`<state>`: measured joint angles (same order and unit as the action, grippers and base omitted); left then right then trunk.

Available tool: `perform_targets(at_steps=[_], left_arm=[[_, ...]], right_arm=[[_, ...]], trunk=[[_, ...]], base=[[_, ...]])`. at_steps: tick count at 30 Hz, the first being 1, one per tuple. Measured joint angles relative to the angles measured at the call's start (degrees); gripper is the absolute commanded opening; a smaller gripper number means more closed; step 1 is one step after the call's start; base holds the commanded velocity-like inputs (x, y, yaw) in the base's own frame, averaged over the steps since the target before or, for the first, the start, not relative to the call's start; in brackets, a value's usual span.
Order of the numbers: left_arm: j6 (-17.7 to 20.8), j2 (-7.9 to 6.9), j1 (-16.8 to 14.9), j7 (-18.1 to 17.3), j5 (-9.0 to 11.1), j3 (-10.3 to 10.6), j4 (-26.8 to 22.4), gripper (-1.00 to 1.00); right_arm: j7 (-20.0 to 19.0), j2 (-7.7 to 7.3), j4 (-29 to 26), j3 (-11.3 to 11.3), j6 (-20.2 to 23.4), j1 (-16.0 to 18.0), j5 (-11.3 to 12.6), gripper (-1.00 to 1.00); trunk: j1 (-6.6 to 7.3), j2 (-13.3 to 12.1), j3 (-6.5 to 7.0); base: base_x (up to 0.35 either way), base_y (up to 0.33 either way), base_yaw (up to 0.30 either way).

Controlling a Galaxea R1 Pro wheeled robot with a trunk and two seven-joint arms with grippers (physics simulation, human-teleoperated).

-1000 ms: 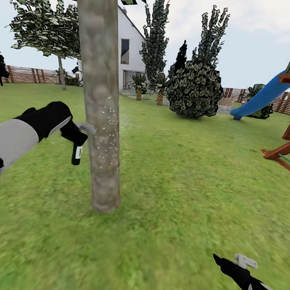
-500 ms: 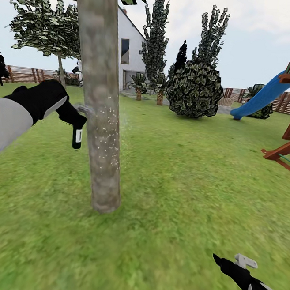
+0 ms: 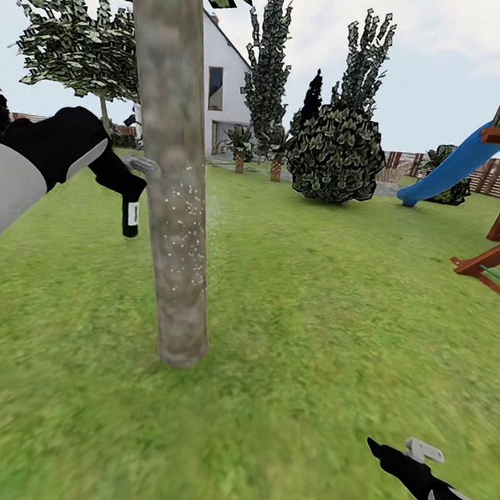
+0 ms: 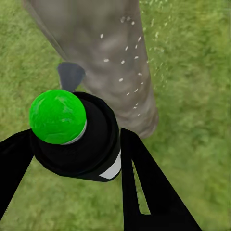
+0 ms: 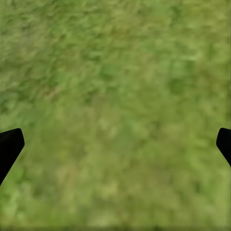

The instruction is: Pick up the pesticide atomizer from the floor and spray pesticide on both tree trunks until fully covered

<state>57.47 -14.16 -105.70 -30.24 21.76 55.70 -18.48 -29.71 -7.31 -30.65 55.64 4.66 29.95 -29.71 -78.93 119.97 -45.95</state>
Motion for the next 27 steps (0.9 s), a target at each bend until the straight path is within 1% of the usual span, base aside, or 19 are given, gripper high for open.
perform_targets(at_steps=[1, 4, 5, 6, 7, 9, 10, 11, 14, 16, 17, 18, 20, 21, 22, 24, 25, 26, 27], left_arm=[[0.0, -0.13, -0.1, 0.0, -0.1, 0.1, 0.3, -1.0], [-0.2, -0.87, 0.0, 0.0, -0.3, 0.5, 5.6, -1.0], [-0.4, -1.82, 0.3, 0.0, -0.4, 0.7, 7.5, -1.0], [-0.7, -2.82, 0.6, 0.0, -0.8, 1.0, 8.1, -1.0], [-1.0, -3.41, 1.7, 0.0, -0.4, 0.9, 8.3, -1.0], [-1.6, -3.76, 4.1, 0.1, -0.2, 0.8, 8.5, -1.0], [-2.5, -3.88, 7.1, 0.1, -0.3, 0.8, 8.5, -1.0], [-6.5, -3.93, 12.6, 0.2, -0.1, 0.8, 8.6, -1.0], [-13.8, -4.02, 20.7, 0.5, 0.0, 0.7, 8.8, -1.0], [-23.4, -4.51, 29.3, 0.7, -0.4, 1.3, 14.0, -1.0], [-26.5, -4.61, 29.7, 0.8, -0.3, 1.2, 15.7, -1.0], [-27.7, -4.7, 30.5, 1.1, 0.1, 0.5, 16.3, -1.0], [-29.4, -5.08, 34.2, 4.3, 0.0, 1.0, 17.1, -1.0], [-31.0, -5.15, 36.3, 9.0, 1.2, 0.7, 17.3, -1.0], [-32.5, -5.17, 38.0, 11.5, 3.2, 0.3, 17.3, -1.0], [-35.3, -5.18, 41.6, 13.6, 9.0, -0.1, 17.3, -1.0], [-38.0, -5.17, 43.6, 14.0, 12.5, -0.2, 17.3, -1.0], [-39.5, -5.14, 44.5, 14.1, 13.9, 0.0, 17.3, -1.0], [-40.9, -5.13, 45.2, 14.2, 16.0, -0.1, 17.3, -1.0]], right_arm=[[0.0, 0.0, 0.0, 0.0, 0.0, 0.0, 0.0, 1.0], [0.0, 0.0, 0.0, 0.0, 0.0, 0.0, 0.0, 1.0], [0.0, 0.01, 0.0, 0.0, 0.0, 0.0, 0.0, 1.0], [0.0, 0.01, 0.0, 0.0, 0.0, 0.0, 0.0, 1.0], [0.0, 0.01, 0.0, 0.0, 0.0, 0.0, 0.0, 1.0], [0.0, 0.01, 0.0, 0.0, 0.0, 0.0, 0.0, 1.0], [0.0, 0.01, 0.0, 0.0, 0.0, 0.0, 0.0, 1.0], [0.0, 0.01, 0.0, 0.0, 0.0, 0.0, 0.0, 1.0], [0.0, 0.01, 0.0, 0.0, 0.0, 0.0, 0.0, 1.0], [0.0, 0.02, 0.0, 0.0, 0.0, 0.0, 0.0, 1.0], [0.0, 0.01, 0.0, 0.0, 0.0, 0.0, 0.0, 1.0], [0.0, 0.01, 0.0, 0.0, 0.0, 0.0, 0.0, 1.0], [0.0, 0.05, 0.3, 0.0, 0.0, 0.0, -0.1, 1.0], [0.0, 0.31, 1.8, -0.1, 0.0, 0.0, -1.1, 1.0], [0.0, 0.41, 3.3, -0.2, -0.1, 0.0, -2.4, 1.0], [0.0, 0.44, 5.3, -0.2, -0.4, 0.0, -4.3, 1.0], [0.0, 0.45, 5.8, -0.1, -0.6, 0.0, -4.7, 1.0], [0.0, 0.45, 6.0, -0.1, -0.6, 0.0, -4.8, 1.0], [0.0, 0.45, 6.1, -0.1, -0.7, 0.0, -4.9, 1.0]], trunk=[[0.0, 0.0, 0.0], [0.0, 0.0, -0.01], [0.0, 0.0, -0.01], [0.0, 0.0, -0.01], [-0.01, 0.0, -0.01], [-0.01, 0.0, -0.01], [0.01, 0.0, 0.0], [-0.03, 0.0, -0.01], [0.0, 0.0, -0.01], [-0.01, 0.0, -0.01], [-0.01, 0.0, -0.02], [0.0, 0.0, -0.01], [-0.01, 0.0, -0.02], [-0.01, 0.0, -0.02], [-0.01, 0.0, -0.02], [-0.01, 0.0, -0.02], [-0.01, 0.0, -0.01], [0.0, 0.0, -0.01], [0.0, 0.0, 0.0]], base=[[0.0, 0.0, 0.0], [0.0, 0.0, 0.0], [0.0, 0.0, 0.0], [0.0, 0.0, 0.0], [0.0, 0.0, 0.0], [0.0, 0.0, 0.0], [0.0, 0.0, 0.0], [0.0, 0.0, 0.0], [0.0, 0.0, 0.0], [0.0, 0.0, 0.0], [0.0, 0.0, 0.0], [0.0, 0.0, 0.0], [0.0, 0.0, 0.0], [0.0, 0.0, 0.0], [0.0, 0.0, 0.0], [0.0, 0.0, 0.0], [0.0, 0.0, 0.0], [-0.008, 0.007, 0.0], [-0.101, 0.091, 0.0]])
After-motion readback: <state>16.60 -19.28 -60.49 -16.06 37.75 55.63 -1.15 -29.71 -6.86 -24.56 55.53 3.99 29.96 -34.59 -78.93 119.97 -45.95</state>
